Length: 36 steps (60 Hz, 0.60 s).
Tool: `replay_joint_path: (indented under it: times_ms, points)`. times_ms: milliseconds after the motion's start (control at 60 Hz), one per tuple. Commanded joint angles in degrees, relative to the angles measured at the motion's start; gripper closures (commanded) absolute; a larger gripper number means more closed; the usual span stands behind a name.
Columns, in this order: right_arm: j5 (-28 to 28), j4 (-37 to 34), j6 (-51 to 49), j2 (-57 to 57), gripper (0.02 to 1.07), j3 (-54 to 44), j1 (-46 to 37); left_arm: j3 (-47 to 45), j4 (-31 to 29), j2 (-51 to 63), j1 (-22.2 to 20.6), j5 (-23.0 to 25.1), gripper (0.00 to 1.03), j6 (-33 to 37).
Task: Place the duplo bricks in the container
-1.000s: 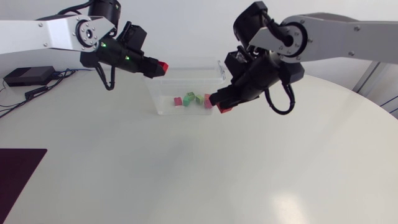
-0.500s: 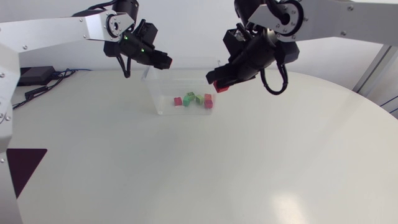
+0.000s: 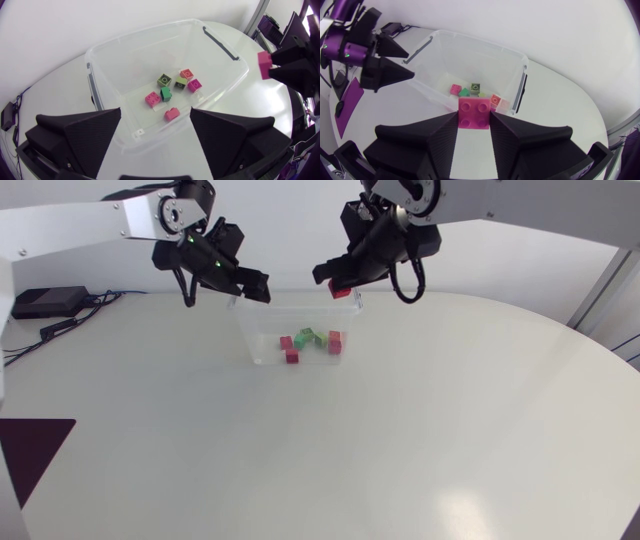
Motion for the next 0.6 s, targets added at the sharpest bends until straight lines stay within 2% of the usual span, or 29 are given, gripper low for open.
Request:
replay_joint_path:
  times_ms: [0, 283, 317, 350, 400, 467, 583]
  points:
    - [0.6, 0.9, -0.9, 3.7, 0.79, 3.7, -0.7, -4.2, -0.5, -7.1, 0.3, -0.6, 0.04, -1.1]
    - [0.5, 2.4, -1.6, 13.2, 0.75, 13.5, -2.1, -17.7, 0.2, -21.9, 0.0, -0.7, 0.04, -0.6]
    - [0.6, 2.3, -1.6, 14.4, 0.70, 14.9, -2.1, -18.8, 0.6, -23.1, 0.0, -0.7, 0.04, -0.6]
    - [0.6, 1.6, -1.6, 15.9, 0.60, 16.7, -2.1, -20.1, 0.8, -24.4, 0.0, -0.7, 0.04, -0.6]
    - [0.7, -0.6, -1.8, 18.5, 0.34, 20.1, -2.1, -21.6, 0.9, -25.9, 0.0, -0.8, 0.04, -0.6]
    - [0.7, -3.6, -2.1, 21.1, 0.07, 23.7, -2.0, -23.8, 1.6, -28.0, 0.0, -1.2, 0.04, -0.6]
    - [1.2, -4.3, -2.1, 21.2, 0.06, 23.5, -2.0, -28.4, 2.9, -32.2, -0.2, -2.0, 0.04, -0.7]
